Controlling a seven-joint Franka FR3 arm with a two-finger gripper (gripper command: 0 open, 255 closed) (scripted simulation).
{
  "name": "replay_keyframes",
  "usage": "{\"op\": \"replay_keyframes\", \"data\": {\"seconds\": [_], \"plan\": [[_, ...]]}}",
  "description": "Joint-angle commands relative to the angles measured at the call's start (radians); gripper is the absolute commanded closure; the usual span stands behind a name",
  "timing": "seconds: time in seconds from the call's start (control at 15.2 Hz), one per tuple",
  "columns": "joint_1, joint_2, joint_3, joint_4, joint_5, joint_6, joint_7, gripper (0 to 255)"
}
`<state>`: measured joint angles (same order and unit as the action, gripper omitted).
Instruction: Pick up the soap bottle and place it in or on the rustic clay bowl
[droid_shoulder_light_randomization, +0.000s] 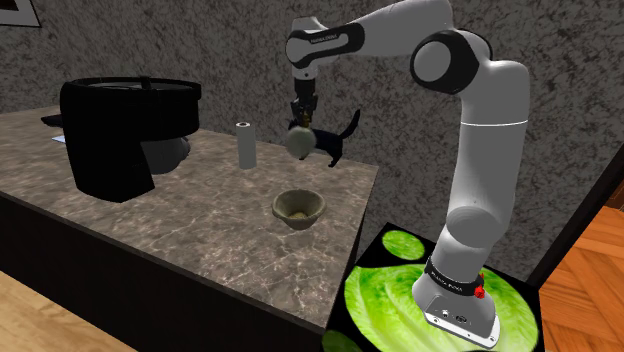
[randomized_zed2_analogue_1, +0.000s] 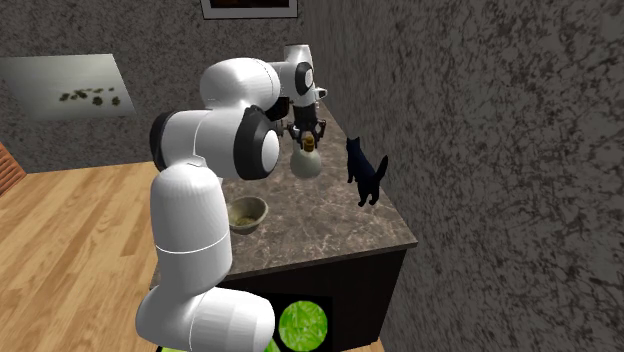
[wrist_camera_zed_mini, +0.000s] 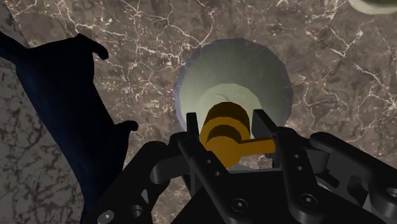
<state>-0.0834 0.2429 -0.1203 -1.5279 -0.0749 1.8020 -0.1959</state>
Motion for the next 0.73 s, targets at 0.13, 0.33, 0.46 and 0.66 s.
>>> {"op": "replay_keyframes", "data": {"seconds": [0.13,0.33,0.46,0.66], "plan": [[0.0,0.003,0.0,0.058,0.001,-0.055,-0.004,255],[-0.001,0.007,0.0,0.097,0.002,-0.089,-0.007,255],[0.022,-0.061,0.011,0.019,-0.009,-0.082,0.026,255],[0.054,-0.155,0.031,-0.082,-0.022,-0.079,0.079,255]]}}
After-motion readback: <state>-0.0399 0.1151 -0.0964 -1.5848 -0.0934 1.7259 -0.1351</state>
